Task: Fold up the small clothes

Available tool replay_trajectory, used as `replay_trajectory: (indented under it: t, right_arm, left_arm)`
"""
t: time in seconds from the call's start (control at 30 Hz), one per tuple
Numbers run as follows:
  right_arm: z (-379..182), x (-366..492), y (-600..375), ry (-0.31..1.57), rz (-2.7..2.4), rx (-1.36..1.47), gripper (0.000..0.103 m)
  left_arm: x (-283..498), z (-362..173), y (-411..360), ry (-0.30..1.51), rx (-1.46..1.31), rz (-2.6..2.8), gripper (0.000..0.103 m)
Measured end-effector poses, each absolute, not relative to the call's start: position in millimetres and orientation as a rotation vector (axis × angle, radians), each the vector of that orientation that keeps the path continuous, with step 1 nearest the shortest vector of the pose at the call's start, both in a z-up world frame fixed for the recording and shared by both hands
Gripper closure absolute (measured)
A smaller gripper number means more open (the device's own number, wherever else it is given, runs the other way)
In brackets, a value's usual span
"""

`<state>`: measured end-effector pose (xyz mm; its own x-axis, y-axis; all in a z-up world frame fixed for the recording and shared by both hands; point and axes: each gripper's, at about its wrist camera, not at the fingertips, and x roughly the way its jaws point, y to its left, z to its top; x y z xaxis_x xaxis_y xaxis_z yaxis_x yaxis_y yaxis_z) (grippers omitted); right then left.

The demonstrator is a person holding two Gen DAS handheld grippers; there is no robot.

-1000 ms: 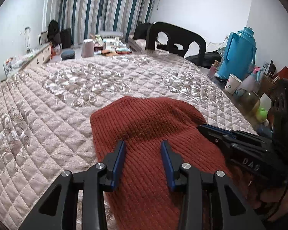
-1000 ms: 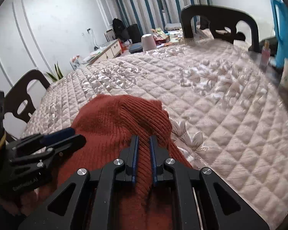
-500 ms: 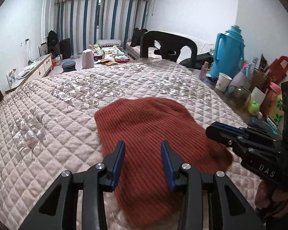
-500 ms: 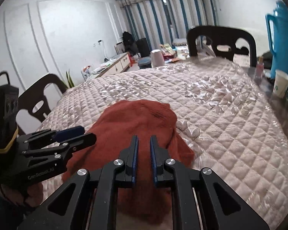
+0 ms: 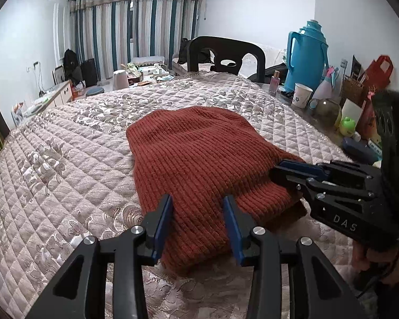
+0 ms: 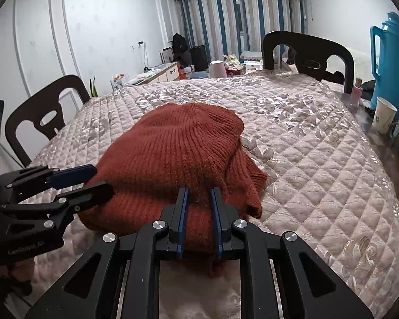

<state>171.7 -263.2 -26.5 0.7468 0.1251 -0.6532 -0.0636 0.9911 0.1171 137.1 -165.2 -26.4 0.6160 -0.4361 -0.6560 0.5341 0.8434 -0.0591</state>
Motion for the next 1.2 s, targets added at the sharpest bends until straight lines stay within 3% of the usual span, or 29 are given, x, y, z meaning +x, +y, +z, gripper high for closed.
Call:
replay_trajectory:
  t: [0.6, 0.97, 1.1, 1.2]
  right_arm:
    - [-33.9, 150.7, -265.9, 0.763, 0.097, 0.124, 0.087]
    - [-8.2, 135.0, -274.8, 0.708, 0.079, 0.182, 0.085]
    - [1.6, 135.2, -279.1, 0.683, 0.091, 0.213, 0.074]
    - [6.1, 137.8, -281.7, 0.672, 0.090, 0.230, 0.048]
  left_arm:
    - [127.5, -33.7, -145.2, 0.758, 0.099, -0.521, 0.054]
    - [123.8, -18.2, -126.3, 0.744, 0.063, -0.519, 0.054]
    - [128.3, -12.4, -121.0, 0.738, 0.044, -0.514, 0.054]
    - [131.8, -9.8, -119.2, 0.735, 0.042, -0.505, 0.054]
